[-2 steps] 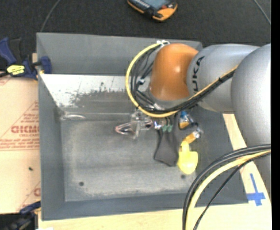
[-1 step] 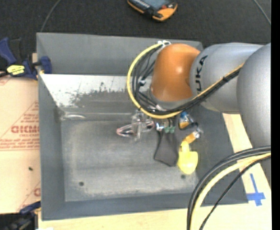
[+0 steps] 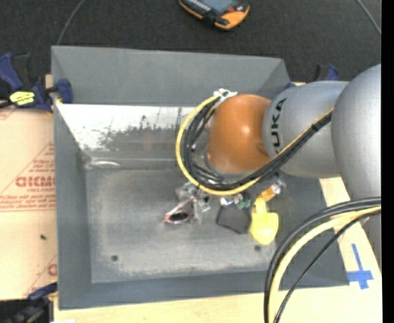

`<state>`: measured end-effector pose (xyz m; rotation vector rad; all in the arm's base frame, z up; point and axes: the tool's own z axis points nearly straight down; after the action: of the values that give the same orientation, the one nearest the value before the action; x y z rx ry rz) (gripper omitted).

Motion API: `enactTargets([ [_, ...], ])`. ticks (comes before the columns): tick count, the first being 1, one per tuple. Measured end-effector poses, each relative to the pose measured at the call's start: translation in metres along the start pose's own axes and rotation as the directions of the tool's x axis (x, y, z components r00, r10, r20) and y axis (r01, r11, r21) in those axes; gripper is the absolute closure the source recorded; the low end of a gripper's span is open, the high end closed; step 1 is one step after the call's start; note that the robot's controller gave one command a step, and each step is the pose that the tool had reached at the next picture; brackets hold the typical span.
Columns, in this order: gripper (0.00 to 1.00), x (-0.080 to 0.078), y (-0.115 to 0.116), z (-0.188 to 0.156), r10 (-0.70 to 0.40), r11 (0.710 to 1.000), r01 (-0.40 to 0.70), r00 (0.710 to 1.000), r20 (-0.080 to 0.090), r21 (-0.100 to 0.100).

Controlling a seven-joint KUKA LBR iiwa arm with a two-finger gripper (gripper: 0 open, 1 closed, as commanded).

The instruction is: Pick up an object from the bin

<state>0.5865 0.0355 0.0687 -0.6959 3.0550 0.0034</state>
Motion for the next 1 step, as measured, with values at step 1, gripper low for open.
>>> enactTargets([
  [1,1.0,-0.016,-0.0154,-0.0925,0.172,0.985,-0.172,0.985,0.01,0.002],
])
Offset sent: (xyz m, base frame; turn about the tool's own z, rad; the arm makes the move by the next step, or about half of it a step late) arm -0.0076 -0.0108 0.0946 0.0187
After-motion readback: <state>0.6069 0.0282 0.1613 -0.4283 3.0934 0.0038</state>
